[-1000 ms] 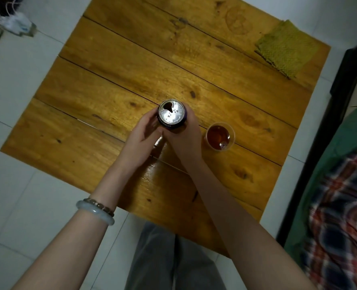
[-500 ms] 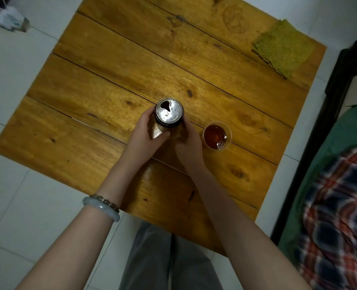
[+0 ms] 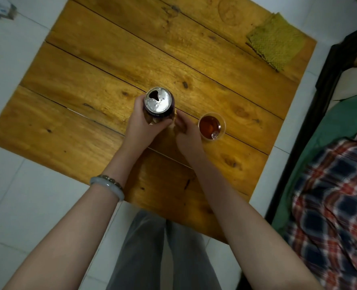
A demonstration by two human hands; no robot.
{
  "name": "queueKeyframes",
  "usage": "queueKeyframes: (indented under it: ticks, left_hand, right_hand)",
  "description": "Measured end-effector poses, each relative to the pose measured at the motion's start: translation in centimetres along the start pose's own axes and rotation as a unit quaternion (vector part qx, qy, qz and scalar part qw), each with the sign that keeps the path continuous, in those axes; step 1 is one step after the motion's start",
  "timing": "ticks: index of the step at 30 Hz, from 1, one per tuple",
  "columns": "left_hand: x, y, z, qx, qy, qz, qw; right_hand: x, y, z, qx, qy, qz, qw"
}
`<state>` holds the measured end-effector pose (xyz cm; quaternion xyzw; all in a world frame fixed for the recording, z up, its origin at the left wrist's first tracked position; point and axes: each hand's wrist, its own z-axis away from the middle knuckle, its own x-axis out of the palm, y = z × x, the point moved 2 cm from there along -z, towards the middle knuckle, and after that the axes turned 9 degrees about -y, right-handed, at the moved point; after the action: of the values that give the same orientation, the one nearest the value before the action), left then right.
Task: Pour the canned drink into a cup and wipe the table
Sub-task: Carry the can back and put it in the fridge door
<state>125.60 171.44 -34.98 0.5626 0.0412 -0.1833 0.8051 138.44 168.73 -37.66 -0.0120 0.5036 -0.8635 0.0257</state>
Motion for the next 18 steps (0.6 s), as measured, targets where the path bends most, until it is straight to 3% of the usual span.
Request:
queueKeyframes:
  ticks: [4,7,14,18]
  left_hand:
    - [-2.3,2.9,3.1,0.011,-0.019,0.012,1.0]
    - [-4.4,5.2,6.1,0.014,-0.02,0.016,1.0]
    - [-9.0,10.9,14.2,0.034,0.059,0.01,0.998]
    - [-10.8,14.0,19.8,0.043,0.113,0.014,0.993]
  right_hand:
    - [0.4,-2.8,2.0,0.022,-0.038,-0.056,0.997]
    - [1.3,-6.1,4.5,0.047,-0.098,-0.171,0.979]
    - [3.3,-12.3,10.0,0.125,-0.214,-0.306,0.919]
    - [4.8,-16.3,14.2,0.136,-0.266,-0.291,0.909]
